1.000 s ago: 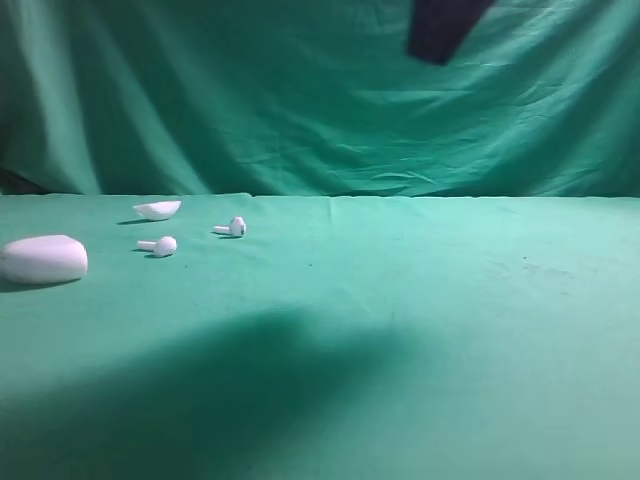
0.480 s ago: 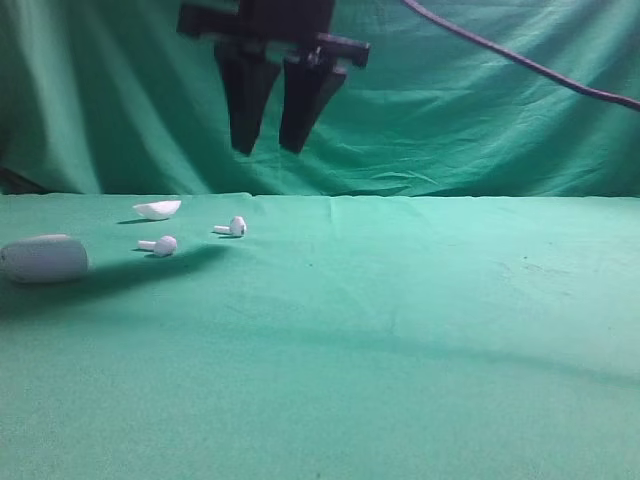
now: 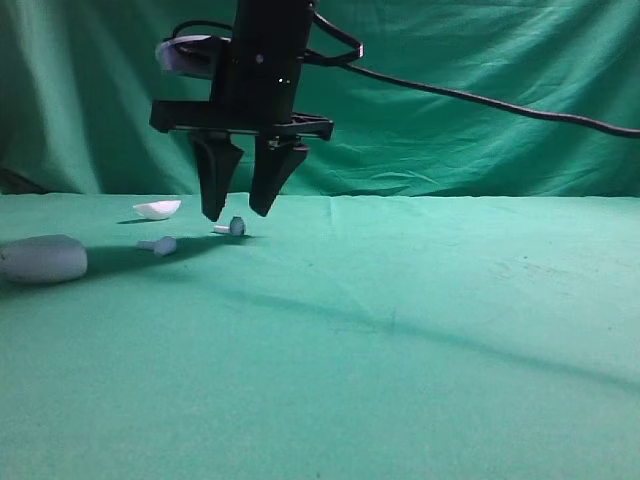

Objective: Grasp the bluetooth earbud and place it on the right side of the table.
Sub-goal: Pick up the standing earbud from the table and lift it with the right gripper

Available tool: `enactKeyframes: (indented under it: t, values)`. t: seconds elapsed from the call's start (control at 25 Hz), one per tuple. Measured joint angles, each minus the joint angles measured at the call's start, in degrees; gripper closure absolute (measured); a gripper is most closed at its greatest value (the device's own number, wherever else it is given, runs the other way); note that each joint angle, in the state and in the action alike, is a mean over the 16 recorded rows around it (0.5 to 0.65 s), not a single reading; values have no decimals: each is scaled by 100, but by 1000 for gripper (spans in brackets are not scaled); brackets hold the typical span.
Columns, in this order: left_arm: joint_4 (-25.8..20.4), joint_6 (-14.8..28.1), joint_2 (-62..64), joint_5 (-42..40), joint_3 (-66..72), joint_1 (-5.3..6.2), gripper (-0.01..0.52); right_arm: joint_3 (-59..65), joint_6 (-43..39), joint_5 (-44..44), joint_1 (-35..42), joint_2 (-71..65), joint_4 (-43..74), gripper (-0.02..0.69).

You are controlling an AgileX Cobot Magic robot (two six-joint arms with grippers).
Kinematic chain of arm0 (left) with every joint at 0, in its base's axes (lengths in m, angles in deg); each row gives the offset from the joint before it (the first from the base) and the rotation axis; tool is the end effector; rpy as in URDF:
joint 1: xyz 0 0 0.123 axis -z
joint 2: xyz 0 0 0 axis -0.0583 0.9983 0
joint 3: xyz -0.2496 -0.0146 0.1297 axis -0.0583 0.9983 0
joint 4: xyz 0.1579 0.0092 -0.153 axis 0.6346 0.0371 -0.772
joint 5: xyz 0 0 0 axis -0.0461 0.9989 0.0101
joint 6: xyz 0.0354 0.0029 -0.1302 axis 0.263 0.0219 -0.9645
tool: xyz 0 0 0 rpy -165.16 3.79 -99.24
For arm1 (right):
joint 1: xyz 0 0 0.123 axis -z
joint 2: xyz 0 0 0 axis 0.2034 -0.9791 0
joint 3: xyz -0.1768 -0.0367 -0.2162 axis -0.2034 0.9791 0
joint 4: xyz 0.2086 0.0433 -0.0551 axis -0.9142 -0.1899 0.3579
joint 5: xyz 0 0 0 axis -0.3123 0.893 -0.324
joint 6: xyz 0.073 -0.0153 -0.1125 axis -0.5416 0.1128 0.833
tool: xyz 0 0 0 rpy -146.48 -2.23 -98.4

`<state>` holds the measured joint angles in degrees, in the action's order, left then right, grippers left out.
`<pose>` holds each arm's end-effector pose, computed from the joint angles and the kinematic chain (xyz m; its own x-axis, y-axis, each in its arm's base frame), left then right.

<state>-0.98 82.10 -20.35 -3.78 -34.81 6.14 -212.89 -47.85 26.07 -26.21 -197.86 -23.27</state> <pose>0.0662 -0.0034 0.1633 -0.2668 0.0886 -0.9597 0.0696 0.9949 0.0726 0.3912 0.3131 0.1476 -0.6391 -0.6989 -0.3211 -0.7365 0.6764 -0.0061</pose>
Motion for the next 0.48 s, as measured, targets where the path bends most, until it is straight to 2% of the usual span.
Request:
enactKeyframes:
  t: [0.28,0.48]
  values:
    - [1,0,0,0,0,0,514,-45,-3,-257,0,-191,-69,318]
    - [1,0,0,0,0,0,514,-60,-8,-317,1,-253,-73,389]
